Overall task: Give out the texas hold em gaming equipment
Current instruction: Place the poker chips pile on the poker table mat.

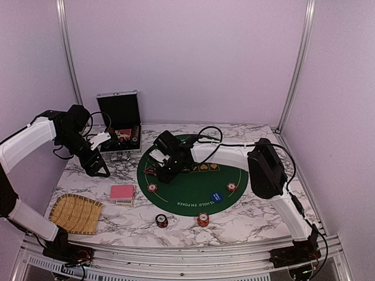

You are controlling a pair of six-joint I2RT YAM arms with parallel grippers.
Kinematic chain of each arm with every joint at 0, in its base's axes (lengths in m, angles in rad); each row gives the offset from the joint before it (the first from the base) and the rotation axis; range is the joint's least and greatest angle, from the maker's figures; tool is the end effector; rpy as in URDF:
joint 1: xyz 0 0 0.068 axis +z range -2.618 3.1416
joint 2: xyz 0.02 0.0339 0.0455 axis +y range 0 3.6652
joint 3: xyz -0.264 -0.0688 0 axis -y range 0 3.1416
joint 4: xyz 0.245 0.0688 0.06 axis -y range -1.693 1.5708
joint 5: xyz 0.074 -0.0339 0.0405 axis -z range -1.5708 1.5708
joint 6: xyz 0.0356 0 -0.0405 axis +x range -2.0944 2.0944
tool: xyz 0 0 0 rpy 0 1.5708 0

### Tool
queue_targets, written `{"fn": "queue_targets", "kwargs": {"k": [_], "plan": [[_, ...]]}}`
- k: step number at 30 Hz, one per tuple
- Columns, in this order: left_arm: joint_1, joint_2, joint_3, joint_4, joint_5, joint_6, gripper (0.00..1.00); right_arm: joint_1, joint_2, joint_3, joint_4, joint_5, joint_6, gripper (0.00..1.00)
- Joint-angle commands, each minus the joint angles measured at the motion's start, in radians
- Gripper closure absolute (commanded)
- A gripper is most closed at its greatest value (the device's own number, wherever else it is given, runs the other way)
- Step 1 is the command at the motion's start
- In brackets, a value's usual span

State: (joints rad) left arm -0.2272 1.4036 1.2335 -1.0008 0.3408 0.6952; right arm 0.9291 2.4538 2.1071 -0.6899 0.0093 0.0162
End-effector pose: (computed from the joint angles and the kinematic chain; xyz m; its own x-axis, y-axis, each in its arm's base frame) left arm 0.2600 -0.0723 0.2924 -0.4720 0.7287 -0.4962 0.8352 0.5498 0.0130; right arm 0.3179 0.4248 0.1599 -0.5280 -0.6796 -0.5092 -0.7898 0.6134 0.0002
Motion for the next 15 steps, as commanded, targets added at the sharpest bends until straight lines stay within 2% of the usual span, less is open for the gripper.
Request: {"fn": "queue_targets", "kwargs": {"k": [1,4,9,15], "plan": [[0.005,-0.02,0.023,-0.024,0.023,-0.006,0.01,-0.009,0.019,0.021,0.026,0.001,0.017,0.99],[0.006,-0.022,0.021,-0.024,0.026,-0.006,0.01,-0.01,0.021,0.011,0.032,0.002,0.019,0.94],[0.005,-0.022,0.019,-0.024,0.027,-0.006,0.01,-0.015,0.034,0.018,0.028,-0.048,0.023,0.7],[0.005,-0.023,0.019,-0.024,0.028,-0.01,0.01,-0.024,0.031,0.016,0.018,-0.05,0.028,0.61]]}}
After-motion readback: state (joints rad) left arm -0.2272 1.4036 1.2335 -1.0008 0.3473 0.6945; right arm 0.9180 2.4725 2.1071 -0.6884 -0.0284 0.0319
